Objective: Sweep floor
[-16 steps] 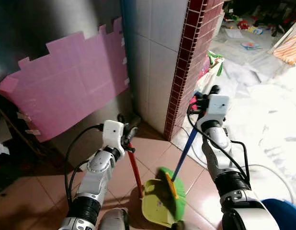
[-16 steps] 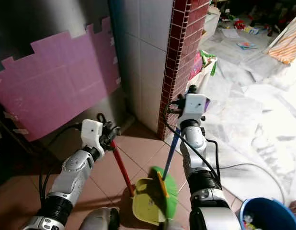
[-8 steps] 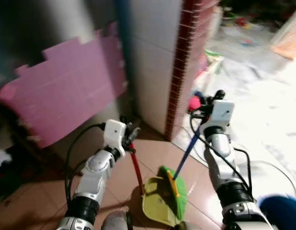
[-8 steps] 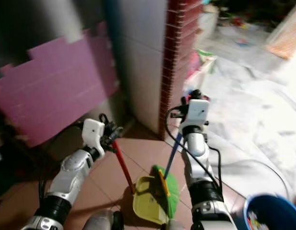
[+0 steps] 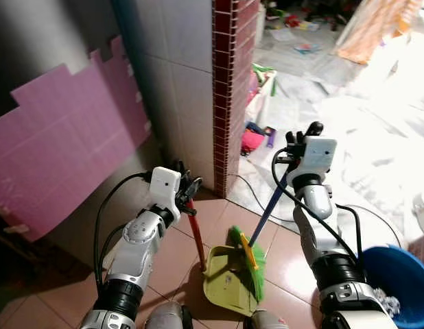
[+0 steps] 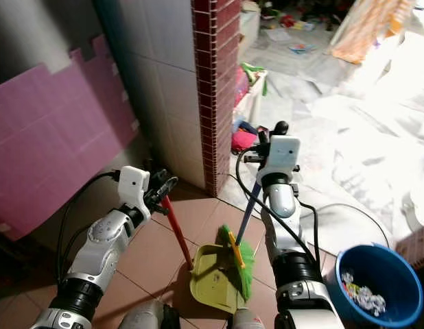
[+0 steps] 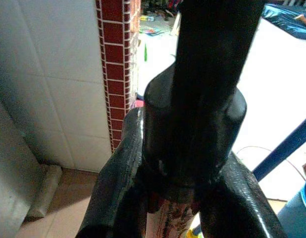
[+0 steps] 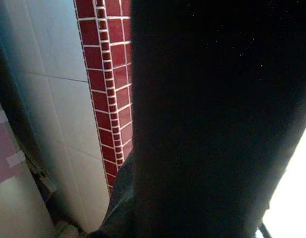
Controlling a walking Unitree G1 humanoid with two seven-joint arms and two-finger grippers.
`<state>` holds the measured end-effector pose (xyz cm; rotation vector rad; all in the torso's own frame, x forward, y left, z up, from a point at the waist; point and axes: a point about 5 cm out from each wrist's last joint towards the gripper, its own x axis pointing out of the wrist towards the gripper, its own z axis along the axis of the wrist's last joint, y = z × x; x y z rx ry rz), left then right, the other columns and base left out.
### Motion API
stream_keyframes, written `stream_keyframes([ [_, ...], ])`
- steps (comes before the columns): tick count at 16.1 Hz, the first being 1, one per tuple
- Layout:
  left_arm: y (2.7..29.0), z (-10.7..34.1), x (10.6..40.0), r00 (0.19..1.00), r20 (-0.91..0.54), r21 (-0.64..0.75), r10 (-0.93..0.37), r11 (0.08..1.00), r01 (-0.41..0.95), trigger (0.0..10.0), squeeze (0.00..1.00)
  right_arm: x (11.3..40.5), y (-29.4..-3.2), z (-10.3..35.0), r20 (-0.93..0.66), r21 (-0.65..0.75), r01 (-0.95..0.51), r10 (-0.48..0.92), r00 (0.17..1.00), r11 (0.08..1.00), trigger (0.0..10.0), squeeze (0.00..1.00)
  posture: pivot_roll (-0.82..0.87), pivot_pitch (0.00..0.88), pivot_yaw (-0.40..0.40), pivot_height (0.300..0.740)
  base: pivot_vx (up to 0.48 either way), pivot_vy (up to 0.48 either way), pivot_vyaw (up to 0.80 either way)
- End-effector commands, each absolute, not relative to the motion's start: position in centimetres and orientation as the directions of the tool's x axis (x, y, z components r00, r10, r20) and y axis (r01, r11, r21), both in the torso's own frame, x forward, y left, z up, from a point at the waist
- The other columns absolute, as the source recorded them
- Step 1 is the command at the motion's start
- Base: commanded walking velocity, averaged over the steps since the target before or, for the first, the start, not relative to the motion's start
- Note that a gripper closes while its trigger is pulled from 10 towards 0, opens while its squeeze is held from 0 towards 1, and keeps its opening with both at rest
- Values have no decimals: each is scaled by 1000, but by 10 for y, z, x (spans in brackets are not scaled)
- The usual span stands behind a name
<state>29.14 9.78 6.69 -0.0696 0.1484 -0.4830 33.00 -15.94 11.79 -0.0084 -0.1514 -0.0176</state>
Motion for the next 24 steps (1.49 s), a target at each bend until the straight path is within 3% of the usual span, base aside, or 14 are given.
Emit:
stream_keyframes([
  [1,90,76,292,863,-85,-122,-498,865,487,10000,0,331,-161,116,131,-40,24,-19,991,999,10000,0,-46,0,33,740,0,255,-800],
  [14,84,82,294,852,-79,-102,-517,855,509,10000,0,336,-170,132,248,-238,132,-72,966,962,10000,0,-47,0,48,740,0,448,-558],
  [24,89,92,302,882,-36,-105,-471,879,465,10000,0,338,-171,129,235,-256,157,-96,967,954,10000,0,-43,0,49,740,0,0,-40],
])
